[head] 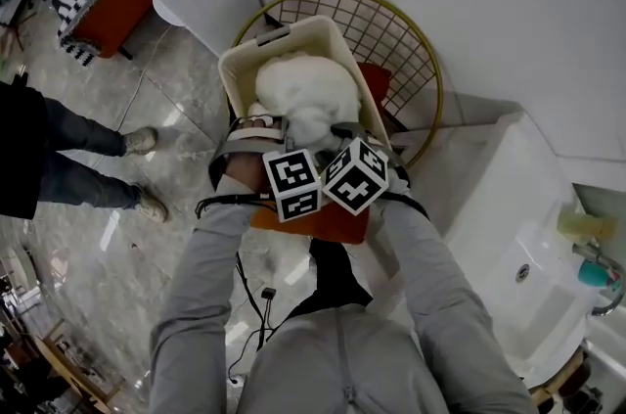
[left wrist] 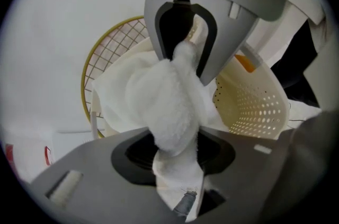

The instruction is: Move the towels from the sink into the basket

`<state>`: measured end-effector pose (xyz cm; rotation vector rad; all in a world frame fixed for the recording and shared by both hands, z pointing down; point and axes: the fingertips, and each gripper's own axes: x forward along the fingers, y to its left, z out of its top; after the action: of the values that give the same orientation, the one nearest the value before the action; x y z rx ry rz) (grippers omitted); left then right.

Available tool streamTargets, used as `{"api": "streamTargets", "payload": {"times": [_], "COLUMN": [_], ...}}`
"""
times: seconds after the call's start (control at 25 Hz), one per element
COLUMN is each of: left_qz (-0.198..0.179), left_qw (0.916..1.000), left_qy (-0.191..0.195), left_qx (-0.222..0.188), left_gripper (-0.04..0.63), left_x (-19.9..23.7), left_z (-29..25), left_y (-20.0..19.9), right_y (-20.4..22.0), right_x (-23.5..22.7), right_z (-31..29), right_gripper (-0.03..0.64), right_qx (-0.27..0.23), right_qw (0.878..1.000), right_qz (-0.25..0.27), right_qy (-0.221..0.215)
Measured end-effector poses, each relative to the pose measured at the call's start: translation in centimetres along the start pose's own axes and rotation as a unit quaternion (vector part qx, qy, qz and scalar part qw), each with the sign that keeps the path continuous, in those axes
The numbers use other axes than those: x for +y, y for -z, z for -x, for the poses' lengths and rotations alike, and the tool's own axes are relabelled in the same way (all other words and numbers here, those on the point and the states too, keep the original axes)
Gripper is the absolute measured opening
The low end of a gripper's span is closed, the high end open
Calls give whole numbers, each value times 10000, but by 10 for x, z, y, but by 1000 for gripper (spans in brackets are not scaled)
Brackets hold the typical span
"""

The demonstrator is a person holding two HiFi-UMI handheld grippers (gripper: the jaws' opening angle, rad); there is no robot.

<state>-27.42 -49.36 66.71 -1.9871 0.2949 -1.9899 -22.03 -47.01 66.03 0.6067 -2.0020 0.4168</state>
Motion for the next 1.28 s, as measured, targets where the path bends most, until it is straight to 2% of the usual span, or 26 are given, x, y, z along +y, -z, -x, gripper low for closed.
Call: {"api": "streamTargets", "payload": {"times": [0.2, 0.4, 0.6, 0.76, 0.84, 1.08, 1.16, 1.28], "left_qz": [-27, 110, 442, 662, 894, 1738, 2072, 2557], "left_qw": [9999, 9998, 9983, 9969, 9947, 9803, 9709, 9515], "left_qy": [85, 88, 187, 121, 91, -153, -351, -750], "left_qx": [-47, -161, -345, -409, -507, -922, -1148, -1540], "left_gripper": [239, 252, 292, 319, 324, 333, 333, 333], "left_x": [-6, -5, -5, -5, -6, 3, 10, 20], "left_z": [-11, -12, 1, 16, 26, 66, 85, 122], "left_y": [-2, -1, 1, 6, 8, 18, 21, 29], "right_y": [9, 8, 7, 5, 2, -21, -29, -44], "right_x": [-2, -4, -4, -4, -4, -10, -12, -8], "right_z": [-10, -10, 0, 14, 24, 64, 79, 108], "right_gripper": [175, 183, 204, 232, 247, 247, 247, 247], "right_qx": [179, 113, 47, -21, -125, -813, -1078, -1579], "right_qw": [9998, 9998, 9998, 9996, 9993, 9938, 9894, 9780], "right_qz": [99, 134, 147, 165, 118, -319, -488, -759], "right_qy": [-29, 62, 106, 224, 322, 688, 848, 1130]}}
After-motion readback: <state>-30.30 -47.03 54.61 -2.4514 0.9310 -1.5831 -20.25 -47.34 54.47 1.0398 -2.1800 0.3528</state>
